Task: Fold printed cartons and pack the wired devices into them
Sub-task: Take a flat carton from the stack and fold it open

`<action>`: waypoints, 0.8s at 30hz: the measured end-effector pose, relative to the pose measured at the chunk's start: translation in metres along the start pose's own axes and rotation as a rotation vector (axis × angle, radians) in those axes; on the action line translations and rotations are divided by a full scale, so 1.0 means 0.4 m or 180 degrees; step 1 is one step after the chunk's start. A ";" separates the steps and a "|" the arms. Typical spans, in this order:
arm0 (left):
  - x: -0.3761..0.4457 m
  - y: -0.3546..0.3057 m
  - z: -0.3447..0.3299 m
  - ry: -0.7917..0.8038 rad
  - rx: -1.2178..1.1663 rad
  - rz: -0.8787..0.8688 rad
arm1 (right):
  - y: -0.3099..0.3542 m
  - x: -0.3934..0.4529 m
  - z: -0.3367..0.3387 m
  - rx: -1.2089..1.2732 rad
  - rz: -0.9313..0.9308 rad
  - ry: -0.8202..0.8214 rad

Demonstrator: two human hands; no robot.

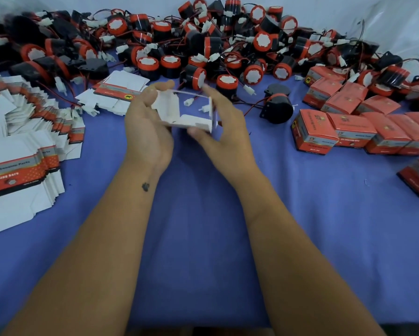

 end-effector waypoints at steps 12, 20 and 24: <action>-0.022 0.043 -0.054 0.0775 0.1675 -0.0048 | -0.052 -0.004 0.051 0.0816 -0.0772 -0.0500; -0.051 0.047 -0.068 0.0914 0.2022 -0.0116 | -0.035 -0.006 0.070 0.0517 -0.0707 -0.0689; -0.049 0.044 -0.066 0.0826 0.1793 -0.0082 | -0.038 -0.007 0.060 0.1186 -0.0759 -0.0647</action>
Point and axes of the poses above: each hand's wrist, its own x-axis towards the middle knuckle, its own z-axis out of the back of the hand, y = z × x, the point moved 9 cm from there along x, towards the middle knuckle, and after that the axes turned 15 degrees about -x, right-handed, at the moved point
